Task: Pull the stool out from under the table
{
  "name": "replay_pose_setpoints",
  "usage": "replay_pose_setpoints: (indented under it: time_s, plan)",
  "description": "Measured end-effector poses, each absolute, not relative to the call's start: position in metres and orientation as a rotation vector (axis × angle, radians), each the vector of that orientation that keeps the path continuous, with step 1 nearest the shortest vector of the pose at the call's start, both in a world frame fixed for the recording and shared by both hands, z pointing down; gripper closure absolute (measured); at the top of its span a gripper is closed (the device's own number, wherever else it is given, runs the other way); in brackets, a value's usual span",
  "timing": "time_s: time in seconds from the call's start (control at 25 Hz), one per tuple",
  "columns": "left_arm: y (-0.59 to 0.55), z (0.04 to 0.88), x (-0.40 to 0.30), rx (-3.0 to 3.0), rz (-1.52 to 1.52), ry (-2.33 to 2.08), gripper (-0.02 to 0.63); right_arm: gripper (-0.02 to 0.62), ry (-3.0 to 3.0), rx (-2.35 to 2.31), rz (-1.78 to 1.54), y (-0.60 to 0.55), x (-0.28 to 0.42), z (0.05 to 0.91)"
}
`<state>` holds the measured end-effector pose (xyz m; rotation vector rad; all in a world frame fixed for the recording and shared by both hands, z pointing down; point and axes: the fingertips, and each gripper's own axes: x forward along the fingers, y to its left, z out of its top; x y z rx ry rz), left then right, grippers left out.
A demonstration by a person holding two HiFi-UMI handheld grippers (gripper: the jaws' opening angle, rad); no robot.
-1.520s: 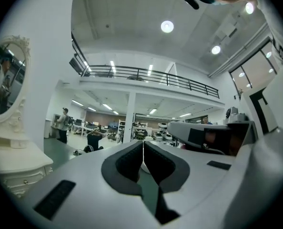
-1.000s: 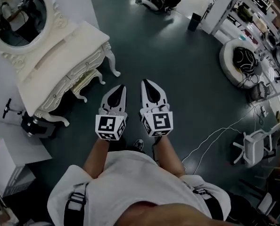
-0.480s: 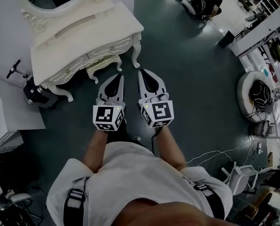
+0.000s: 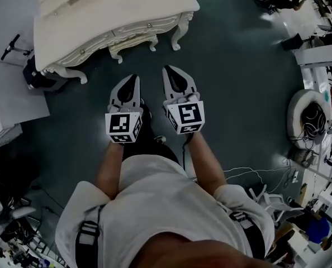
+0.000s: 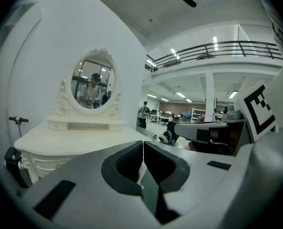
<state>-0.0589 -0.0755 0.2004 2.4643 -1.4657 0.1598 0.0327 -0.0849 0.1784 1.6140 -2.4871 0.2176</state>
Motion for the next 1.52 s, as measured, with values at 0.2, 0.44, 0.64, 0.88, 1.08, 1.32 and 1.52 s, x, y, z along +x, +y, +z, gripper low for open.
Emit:
replay_pose_setpoints:
  time_s: [0.2, 0.44, 0.64, 0.88, 1.08, 1.32, 1.52]
  plan:
    - [-0.11, 0.243, -0.085, 2.365, 0.203, -1.508, 0.595, 0.581, -2.473, 1.508, 0.245, -0.12, 0.011, 0.212]
    - [-0.167, 0.279, -0.113, 2.31, 0.243, -1.531, 0.595, 0.581, -2.457, 1.428, 0.302, -0.181, -0.013, 0.245]
    - [-0.199, 0.324, -0.121, 2.299, 0.318, -1.514, 0.595, 0.581, -2.438, 1.392, 0.322, -0.217, -0.013, 0.285]
    - [-0.207, 0.385, -0.115, 2.296, 0.307, -1.571, 0.595, 0.581, -2.396, 1.422, 0.441, -0.227, 0.001, 0.368]
    - [-0.199, 0.442, -0.118, 2.202, 0.256, -1.682, 0.595, 0.581, -2.415, 1.406, 0.508, -0.212, -0.002, 0.431]
    - [-0.201, 0.503, -0.132, 2.118, 0.132, -1.804, 0.595, 0.58, -2.461, 1.39, 0.459, -0.218, -0.013, 0.498]
    - [-0.208, 0.563, -0.147, 2.057, 0.118, -1.878, 0.595, 0.581, -2.429, 1.387, 0.405, -0.229, -0.021, 0.556]
